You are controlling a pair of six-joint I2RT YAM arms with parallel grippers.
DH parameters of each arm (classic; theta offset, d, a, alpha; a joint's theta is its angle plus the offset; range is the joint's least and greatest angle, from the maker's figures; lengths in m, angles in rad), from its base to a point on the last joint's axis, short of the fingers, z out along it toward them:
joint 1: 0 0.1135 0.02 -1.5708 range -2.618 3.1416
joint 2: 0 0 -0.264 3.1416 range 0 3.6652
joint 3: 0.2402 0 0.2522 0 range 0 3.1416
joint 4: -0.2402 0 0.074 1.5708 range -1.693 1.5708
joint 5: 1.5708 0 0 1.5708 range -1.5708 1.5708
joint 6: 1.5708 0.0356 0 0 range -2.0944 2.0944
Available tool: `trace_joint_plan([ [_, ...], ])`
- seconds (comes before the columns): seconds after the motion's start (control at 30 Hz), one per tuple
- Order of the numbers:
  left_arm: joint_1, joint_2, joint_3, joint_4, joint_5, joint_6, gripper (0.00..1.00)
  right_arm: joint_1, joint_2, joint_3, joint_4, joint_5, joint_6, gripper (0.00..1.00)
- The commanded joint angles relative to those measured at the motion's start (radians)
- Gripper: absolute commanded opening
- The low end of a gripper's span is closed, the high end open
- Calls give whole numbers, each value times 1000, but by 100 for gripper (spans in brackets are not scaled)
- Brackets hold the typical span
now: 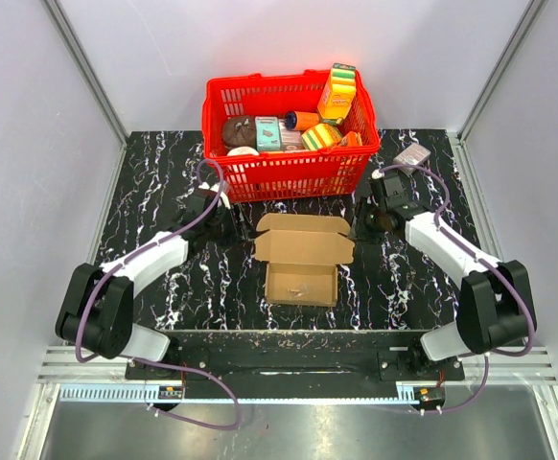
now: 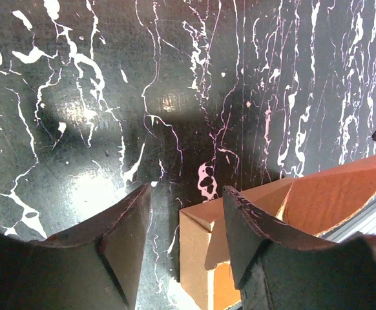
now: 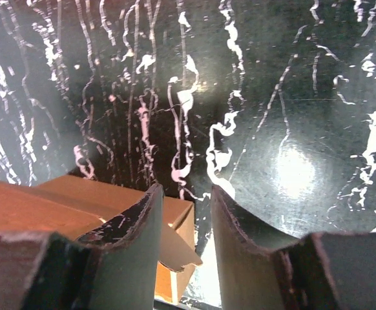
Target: Fold the paper box
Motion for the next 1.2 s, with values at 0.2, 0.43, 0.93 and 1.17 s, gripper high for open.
trace_joint_plan([
  [0.2,-23,-115,-37,29,36,-13,52,-2,-144,-63,59,-209,13,39],
  [0.43,-46,-173,-85,30,30,-36,52,-1,-208,-122,59,-263,61,38],
  [0.93,-77,-266,-202,128,33,-185,52,-1,-297,-300,197,-303,263,40],
  [1.17,-95,-292,-237,200,31,-260,54,-1,-325,-343,257,-310,340,40],
])
